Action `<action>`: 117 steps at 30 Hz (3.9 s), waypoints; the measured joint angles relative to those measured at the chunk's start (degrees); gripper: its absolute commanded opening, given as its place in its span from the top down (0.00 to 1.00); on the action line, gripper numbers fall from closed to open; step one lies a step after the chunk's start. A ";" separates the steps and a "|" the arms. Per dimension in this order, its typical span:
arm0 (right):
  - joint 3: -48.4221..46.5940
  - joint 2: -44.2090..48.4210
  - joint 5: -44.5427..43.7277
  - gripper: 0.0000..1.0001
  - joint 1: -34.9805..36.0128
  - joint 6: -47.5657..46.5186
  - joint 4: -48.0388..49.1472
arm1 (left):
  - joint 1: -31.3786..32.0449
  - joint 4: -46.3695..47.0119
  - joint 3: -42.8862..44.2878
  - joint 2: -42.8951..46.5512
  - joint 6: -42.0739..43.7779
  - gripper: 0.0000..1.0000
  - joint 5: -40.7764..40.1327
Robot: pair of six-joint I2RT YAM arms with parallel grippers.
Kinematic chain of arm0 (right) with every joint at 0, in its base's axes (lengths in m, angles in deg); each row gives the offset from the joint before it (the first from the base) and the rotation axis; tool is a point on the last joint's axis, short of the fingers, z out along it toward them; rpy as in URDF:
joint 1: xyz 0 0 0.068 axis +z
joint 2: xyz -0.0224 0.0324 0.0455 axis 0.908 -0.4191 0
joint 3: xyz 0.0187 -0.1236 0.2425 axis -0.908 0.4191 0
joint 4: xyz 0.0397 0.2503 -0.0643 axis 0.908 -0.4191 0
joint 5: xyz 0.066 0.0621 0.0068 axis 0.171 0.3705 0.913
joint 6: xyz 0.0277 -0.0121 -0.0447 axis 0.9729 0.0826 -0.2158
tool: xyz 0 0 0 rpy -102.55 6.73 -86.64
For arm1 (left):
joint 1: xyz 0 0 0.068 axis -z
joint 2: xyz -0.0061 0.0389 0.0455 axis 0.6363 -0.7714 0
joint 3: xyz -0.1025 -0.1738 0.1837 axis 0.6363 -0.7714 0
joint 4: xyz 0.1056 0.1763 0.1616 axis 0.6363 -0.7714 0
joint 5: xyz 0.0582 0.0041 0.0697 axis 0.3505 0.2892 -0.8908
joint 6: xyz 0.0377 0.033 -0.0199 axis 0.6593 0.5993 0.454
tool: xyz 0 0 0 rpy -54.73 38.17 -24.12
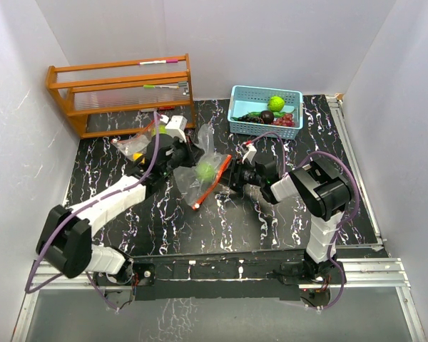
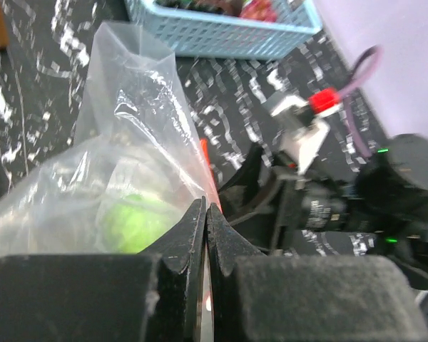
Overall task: Open the zip-top bag and remove the fake food
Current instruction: Pick up the fake fruit from the zipper food storage bag, then place the fake fruit in the bin.
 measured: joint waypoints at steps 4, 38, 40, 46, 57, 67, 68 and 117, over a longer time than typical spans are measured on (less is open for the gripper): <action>-0.33 0.00 0.00 0.43 0.26 -0.13 0.00 | -0.07 -0.98 -1.18 -5.03 -0.72 1.00 -0.39; -11.08 3.08 -23.50 0.36 14.51 -24.98 -21.94 | -1.62 -2.16 0.94 -16.68 -2.82 1.00 -2.75; -11.67 3.08 -24.70 0.29 14.78 -26.14 -22.47 | -1.68 -0.92 1.57 -17.92 -2.95 1.00 -2.58; -12.41 3.10 -27.19 0.10 15.21 -29.59 -23.61 | -2.08 1.03 3.02 -20.39 -3.17 1.00 -1.73; -17.11 0.42 -28.76 0.03 15.32 -33.14 -23.69 | -3.39 2.21 4.13 -22.71 -3.23 1.00 -2.16; -20.65 -5.11 -25.09 0.15 16.44 -34.75 -24.09 | -4.04 -2.97 3.61 -26.32 -3.08 1.00 -3.08; -20.68 -5.16 -24.87 0.19 16.48 -34.73 -24.04 | -4.04 -3.04 3.61 -26.32 -3.04 1.00 -3.17; -57.92 -18.84 -49.94 0.18 -8.59 -28.13 -34.73 | -2.62 -4.66 0.92 -24.79 -4.07 1.00 3.58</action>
